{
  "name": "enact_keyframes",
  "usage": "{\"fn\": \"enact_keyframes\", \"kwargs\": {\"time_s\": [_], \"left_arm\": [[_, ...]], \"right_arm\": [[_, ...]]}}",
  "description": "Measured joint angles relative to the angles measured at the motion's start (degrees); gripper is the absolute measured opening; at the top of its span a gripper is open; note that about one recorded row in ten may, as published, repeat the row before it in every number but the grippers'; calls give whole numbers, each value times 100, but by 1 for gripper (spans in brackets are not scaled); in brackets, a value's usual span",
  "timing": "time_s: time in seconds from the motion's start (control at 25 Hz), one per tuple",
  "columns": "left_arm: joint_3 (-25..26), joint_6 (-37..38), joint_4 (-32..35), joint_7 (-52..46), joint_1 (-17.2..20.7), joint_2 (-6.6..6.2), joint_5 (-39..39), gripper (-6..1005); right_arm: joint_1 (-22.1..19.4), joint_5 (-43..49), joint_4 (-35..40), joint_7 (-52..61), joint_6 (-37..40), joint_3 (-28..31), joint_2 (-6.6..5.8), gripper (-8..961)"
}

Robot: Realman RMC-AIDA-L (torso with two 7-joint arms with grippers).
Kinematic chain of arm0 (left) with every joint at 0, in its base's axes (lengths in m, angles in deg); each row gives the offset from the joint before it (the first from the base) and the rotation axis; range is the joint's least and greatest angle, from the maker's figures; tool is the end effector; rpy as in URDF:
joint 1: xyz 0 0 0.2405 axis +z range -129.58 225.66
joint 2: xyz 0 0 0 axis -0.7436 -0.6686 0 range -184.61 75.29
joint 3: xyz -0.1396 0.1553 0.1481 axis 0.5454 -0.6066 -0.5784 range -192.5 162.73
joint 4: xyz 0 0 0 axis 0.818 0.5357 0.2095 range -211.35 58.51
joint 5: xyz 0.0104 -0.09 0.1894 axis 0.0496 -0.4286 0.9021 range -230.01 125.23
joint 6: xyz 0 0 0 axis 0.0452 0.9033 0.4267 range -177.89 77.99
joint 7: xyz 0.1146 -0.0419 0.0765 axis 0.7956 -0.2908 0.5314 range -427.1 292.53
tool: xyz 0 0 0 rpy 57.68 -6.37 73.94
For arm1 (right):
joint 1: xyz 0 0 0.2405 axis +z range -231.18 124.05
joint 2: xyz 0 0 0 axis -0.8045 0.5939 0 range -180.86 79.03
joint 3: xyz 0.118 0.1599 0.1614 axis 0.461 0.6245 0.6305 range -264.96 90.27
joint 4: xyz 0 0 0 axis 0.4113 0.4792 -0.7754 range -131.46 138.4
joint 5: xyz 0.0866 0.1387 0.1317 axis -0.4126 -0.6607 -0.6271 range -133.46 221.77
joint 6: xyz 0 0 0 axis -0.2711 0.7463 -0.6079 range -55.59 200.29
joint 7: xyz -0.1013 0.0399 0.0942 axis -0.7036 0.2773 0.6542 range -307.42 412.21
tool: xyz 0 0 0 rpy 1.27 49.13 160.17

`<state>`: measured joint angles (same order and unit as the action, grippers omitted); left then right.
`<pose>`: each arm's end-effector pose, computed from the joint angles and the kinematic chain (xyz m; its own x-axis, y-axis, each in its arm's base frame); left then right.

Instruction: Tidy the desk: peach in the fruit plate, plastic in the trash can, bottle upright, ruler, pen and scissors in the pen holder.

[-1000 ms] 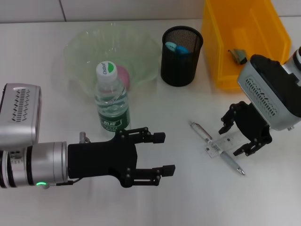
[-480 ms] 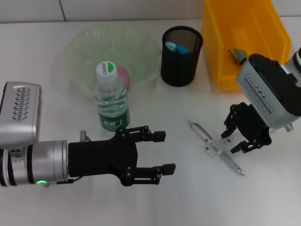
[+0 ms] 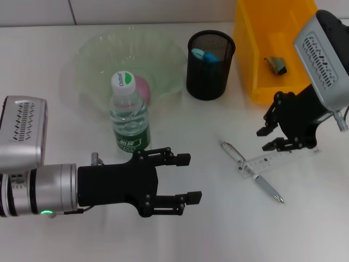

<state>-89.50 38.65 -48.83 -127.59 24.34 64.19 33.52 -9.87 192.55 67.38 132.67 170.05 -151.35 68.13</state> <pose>-0.2475 0.2640 -0.0682 0.7935 0.2051 0.5730 0.2377 -0.9712 0.0186 0.1825 0.3662 0.0089 0.9022 0.2542 0.3483 0.2514 -0.9664 0.0542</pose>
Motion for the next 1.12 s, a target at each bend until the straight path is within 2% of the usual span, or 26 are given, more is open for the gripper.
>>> {"fn": "enact_keyframes", "kwargs": {"time_s": [0.48,0.92,1.12], "left_arm": [[1,-12,1,-48,-42,-11,22,771],[-125,-21,-9,-65,-11,14,-1,770],[-128,-59,-9,-67,-28,17,-7,770]], "right_arm": [[-105,99,88,-429,305,-208,13,351],[-139,248,-25,-840,55,-616,4,721],[-118,259,-224,-904,-122,-672,4,738]]}}
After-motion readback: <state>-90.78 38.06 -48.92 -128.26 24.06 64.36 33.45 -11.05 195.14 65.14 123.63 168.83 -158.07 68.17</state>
